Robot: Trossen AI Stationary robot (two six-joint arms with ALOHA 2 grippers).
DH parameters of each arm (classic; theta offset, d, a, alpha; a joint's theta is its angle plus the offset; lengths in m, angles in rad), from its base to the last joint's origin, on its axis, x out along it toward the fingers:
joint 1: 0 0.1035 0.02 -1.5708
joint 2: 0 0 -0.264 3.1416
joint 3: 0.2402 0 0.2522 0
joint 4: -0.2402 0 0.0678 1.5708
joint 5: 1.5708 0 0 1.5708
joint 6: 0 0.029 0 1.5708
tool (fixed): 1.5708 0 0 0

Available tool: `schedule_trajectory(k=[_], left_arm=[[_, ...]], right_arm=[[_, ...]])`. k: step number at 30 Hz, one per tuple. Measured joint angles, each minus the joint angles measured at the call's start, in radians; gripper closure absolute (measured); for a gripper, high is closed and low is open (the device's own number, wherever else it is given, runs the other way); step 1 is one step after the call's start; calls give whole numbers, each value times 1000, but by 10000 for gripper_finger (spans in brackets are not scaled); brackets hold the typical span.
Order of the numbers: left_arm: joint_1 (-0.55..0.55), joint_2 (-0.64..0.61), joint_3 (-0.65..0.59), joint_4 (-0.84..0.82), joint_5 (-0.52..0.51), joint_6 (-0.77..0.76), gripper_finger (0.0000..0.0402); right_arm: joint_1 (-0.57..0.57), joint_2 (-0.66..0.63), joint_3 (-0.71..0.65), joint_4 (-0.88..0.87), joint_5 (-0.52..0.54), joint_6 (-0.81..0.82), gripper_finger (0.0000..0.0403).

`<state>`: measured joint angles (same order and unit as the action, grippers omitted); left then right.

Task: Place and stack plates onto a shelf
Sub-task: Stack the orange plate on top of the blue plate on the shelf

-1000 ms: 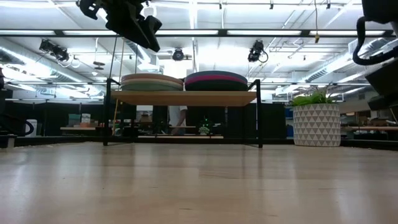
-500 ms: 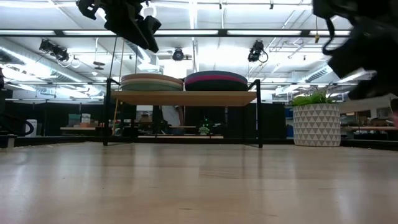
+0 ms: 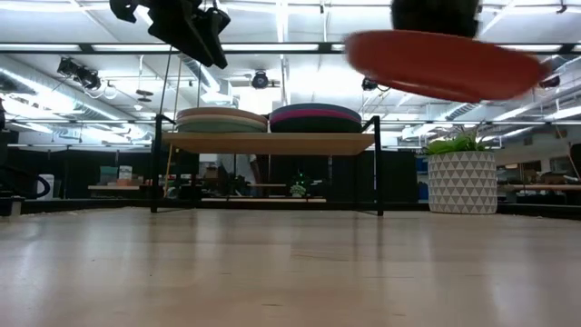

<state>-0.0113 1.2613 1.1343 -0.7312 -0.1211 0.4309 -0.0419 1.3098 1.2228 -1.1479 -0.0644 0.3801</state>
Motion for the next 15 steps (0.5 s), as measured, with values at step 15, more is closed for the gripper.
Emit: schedule_trajectory(k=[15], left_arm=[[0, 1, 0, 75, 0, -15, 235]], right_arm=[[-507, 236, 459, 3, -172, -335, 383]])
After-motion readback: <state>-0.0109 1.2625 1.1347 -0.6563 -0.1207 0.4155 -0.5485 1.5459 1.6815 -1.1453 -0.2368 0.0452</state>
